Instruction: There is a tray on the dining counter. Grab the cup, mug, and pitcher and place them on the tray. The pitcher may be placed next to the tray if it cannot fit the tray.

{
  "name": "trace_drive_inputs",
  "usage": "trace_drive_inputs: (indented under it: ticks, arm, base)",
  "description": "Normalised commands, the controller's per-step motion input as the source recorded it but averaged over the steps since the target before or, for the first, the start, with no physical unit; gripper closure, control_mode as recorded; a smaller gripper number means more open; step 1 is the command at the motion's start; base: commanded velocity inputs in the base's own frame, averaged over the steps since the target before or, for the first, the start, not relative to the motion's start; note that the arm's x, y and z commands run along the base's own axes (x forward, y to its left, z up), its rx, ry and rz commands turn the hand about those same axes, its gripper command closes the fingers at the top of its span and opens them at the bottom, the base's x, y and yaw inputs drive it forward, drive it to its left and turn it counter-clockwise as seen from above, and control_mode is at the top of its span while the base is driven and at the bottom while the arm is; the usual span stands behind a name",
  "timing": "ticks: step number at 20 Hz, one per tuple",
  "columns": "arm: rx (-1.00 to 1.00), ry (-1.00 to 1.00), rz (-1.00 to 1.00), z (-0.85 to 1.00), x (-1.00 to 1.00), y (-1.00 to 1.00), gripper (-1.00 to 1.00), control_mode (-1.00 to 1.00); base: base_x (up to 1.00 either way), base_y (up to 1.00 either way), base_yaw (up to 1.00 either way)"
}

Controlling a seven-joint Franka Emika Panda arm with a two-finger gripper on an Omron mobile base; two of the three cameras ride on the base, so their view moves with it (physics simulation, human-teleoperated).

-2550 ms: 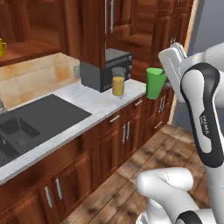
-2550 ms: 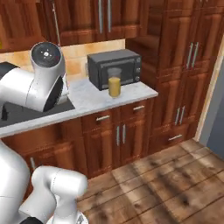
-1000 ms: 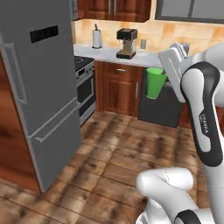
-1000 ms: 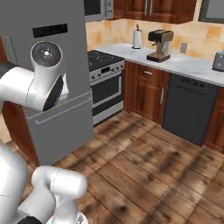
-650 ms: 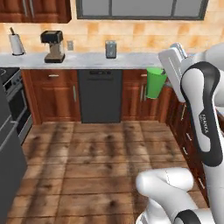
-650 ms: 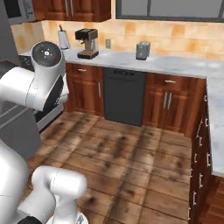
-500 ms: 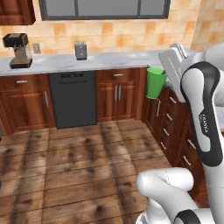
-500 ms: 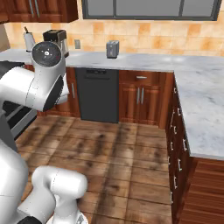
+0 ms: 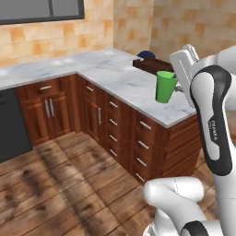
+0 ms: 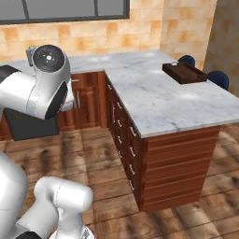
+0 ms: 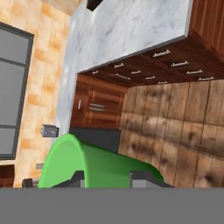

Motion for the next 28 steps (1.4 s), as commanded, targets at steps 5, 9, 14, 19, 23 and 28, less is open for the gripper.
trace_drive_inputs:
  ticks: [5,9,14,19,23,28]
  arm:
    - [0.0,0.0,0.0,0.0,0.0,0.0,1.0,1.0]
    - [0.0,0.0,0.0,0.0,0.0,0.0,1.0,1.0]
    - [0.0,0.0,0.0,0.0,0.0,0.0,1.0,1.0]
    - [0.0,0.0,0.0,0.0,0.0,0.0,1.0,1.0]
    - [0.0,0.0,0.0,0.0,0.0,0.0,1.0,1.0]
    - [0.0,0.0,0.0,0.0,0.0,0.0,1.0,1.0]
  base:
    - [0.23,-1.0,0.08]
    - [0.56,-1.0,0.14]
    - [0.65,-1.0,0.15]
    - [0.56,-1.0,0.25]
    - [0.51,-1.0,0.34]
    - [0.5,-1.0,0.39]
